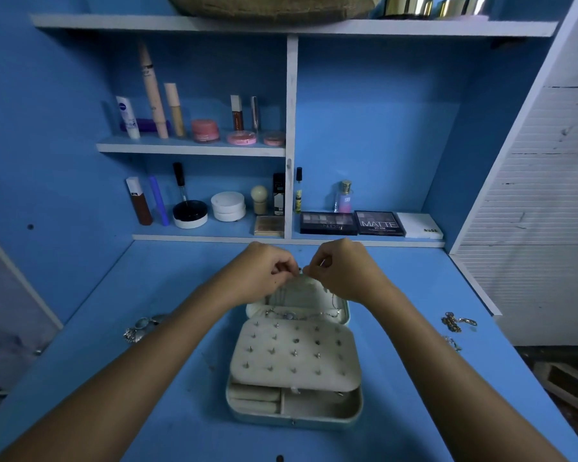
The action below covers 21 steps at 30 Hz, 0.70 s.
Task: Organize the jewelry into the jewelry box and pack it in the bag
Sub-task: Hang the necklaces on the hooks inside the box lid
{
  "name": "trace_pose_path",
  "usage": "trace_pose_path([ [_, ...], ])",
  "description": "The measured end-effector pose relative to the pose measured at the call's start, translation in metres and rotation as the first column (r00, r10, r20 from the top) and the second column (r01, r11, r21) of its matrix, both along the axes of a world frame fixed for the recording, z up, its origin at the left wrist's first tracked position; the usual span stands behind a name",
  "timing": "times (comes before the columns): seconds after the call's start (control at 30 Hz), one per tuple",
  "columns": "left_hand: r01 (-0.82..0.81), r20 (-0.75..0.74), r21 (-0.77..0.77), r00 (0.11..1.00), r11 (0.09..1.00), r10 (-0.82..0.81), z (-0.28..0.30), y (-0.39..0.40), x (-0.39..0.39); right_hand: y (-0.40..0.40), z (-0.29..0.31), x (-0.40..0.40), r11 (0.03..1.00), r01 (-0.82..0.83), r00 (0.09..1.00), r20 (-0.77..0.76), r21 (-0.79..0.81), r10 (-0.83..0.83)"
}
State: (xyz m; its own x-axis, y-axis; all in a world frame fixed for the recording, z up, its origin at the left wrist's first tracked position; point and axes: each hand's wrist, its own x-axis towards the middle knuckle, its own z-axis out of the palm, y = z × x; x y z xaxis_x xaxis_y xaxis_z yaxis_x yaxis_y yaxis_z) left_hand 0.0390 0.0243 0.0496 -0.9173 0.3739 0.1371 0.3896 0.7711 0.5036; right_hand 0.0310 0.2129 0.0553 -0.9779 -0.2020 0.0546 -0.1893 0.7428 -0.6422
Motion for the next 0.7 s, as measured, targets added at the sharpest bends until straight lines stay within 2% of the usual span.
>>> trace_pose_path([
  [0.2,0.041,-0.047,-0.25,0.997,0.967,-0.055,-0.012,0.002,-0.013,-0.009,-0.023,-0.011,0.996,0.067,0.998,-0.006,0.064,-0.067],
  [0.37,0.016,-0.034,-0.383,0.999,0.923,-0.031,-0.014,0.006,-0.017,-0.017,-0.038,-0.017,0.986,0.127,0.992,-0.004,0.109,-0.127],
  [0.57,-0.003,0.0,-0.427,1.0,0.904,0.003,-0.014,0.014,-0.018,-0.023,-0.04,-0.018,0.965,0.177,0.984,-0.008,0.194,-0.178],
  [0.7,-0.001,0.046,-0.47,0.999,0.883,0.026,-0.011,0.016,-0.013,-0.02,-0.031,-0.015,0.963,0.114,0.992,0.032,0.244,-0.125],
])
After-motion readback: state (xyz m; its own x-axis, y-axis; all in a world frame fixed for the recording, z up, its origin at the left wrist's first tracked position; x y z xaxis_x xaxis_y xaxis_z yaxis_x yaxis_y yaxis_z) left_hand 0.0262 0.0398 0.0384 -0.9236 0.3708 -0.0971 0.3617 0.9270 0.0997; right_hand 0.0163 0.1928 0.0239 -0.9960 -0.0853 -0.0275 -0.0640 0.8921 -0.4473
